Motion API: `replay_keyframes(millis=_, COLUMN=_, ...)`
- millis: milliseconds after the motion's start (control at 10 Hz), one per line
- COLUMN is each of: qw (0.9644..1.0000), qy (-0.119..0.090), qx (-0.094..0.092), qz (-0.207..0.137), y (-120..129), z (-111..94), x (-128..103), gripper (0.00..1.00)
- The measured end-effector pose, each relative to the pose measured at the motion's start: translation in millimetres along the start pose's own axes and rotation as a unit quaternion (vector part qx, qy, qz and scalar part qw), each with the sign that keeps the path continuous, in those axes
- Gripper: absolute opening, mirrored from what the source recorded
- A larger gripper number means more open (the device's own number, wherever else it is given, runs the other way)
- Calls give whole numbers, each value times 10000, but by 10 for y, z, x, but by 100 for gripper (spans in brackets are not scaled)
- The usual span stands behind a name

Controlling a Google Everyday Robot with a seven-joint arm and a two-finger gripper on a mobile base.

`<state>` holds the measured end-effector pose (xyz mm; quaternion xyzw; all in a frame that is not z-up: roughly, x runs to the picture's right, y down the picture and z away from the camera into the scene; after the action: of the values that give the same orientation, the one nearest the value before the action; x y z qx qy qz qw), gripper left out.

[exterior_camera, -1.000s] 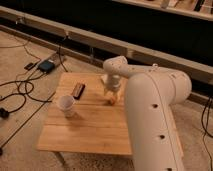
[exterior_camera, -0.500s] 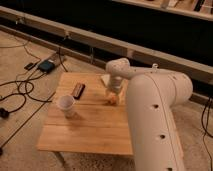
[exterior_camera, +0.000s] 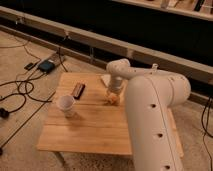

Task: Place the pepper on the white sponge

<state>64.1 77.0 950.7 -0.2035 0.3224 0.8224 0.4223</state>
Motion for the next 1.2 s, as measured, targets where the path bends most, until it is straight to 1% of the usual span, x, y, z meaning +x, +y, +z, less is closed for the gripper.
replay_keyframes(millis=100, qw=10000, qy=14, qx=10, qz=-6, y=2, z=10, x=-2, gripper=31)
replay_keyframes(millis=200, qw=10000, qy=27, qx=16, qz=-3, y=6, z=14, x=-6, gripper=18)
replay_keyframes(millis=300, qw=10000, qy=28, qx=18, qz=-1, y=11, z=10, x=-10, gripper=7)
replay_keyframes(millis=400, qw=10000, qy=8, qx=19, qz=-17, y=23, z=-23, x=-16, gripper=1)
replay_keyframes(millis=600, qw=9997, qy=-149, qx=62, qz=-179, y=75, z=-206, x=-56, gripper=0)
replay_keyframes(millis=700, qw=9990, qy=-248, qx=118, qz=-360, y=147, z=-324, x=-54, gripper=0)
replay_keyframes(millis=800, qw=9977, qy=-350, qx=159, qz=-550, y=246, z=-456, x=-49, gripper=0)
replay_keyframes(millis=900, qw=9963, qy=-438, qx=163, qz=-726, y=369, z=-580, x=-39, gripper=0)
replay_keyframes(millis=1200, qw=9921, qy=-633, qx=166, qz=-1071, y=637, z=-822, x=-108, gripper=0)
